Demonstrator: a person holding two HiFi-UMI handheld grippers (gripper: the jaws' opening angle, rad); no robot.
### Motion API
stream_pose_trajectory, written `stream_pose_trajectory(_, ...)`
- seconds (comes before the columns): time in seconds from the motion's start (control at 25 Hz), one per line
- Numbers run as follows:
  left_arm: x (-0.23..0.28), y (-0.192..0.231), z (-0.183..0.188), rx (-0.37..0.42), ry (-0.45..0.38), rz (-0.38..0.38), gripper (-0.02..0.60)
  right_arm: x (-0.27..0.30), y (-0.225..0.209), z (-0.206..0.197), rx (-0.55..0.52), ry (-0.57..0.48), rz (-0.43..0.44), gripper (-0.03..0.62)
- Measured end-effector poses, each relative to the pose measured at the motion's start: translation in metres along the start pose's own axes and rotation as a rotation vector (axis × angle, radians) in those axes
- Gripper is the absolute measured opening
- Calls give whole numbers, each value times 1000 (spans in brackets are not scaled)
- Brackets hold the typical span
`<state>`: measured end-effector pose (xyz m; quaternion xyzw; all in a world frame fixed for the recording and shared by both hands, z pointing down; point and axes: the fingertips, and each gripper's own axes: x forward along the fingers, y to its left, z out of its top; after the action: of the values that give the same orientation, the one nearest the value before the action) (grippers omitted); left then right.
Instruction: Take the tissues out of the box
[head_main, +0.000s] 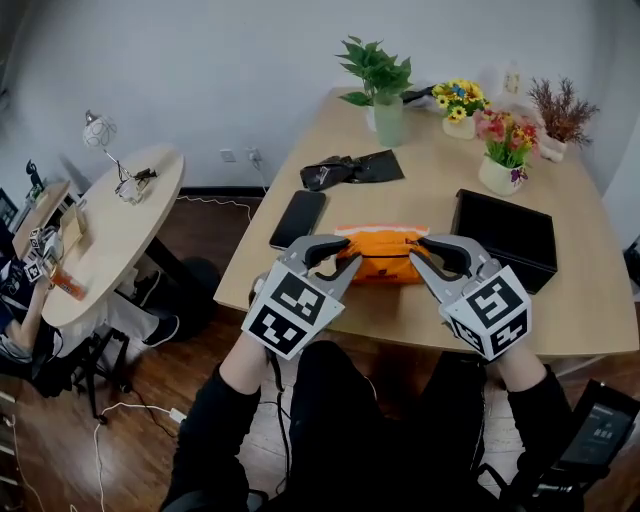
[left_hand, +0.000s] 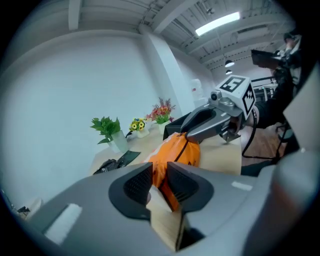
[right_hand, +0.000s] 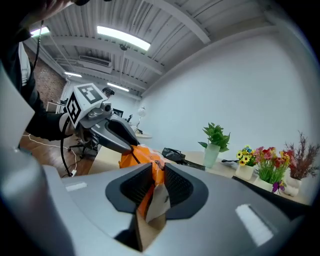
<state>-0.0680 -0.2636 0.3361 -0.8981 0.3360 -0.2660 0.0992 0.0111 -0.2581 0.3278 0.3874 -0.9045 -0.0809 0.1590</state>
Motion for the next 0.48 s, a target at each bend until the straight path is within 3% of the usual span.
stream_pose_trajectory(0.12, -9, 6, 2, -96, -134, 42, 106, -7, -3, 7, 66, -86, -7, 116)
stream_pose_trajectory(0.16, -19, 12, 7, -150, -209, 84, 113, -12, -4, 13, 113, -139, -5, 153)
stream_pose_trajectory(0.24, -49, 28, 18, -262, -386, 203, 110, -29, -11, 29, 229, -264, -10, 163)
stream_pose_trajectory(0.36, -87, 36, 26, -388, -570, 324, 96, -58, -21, 45, 307, -419, -70, 113)
stream_pose_trajectory(0.48, -98, 17, 21, -444, -620, 355, 82, -76, -16, 46, 297, -479, -125, 56)
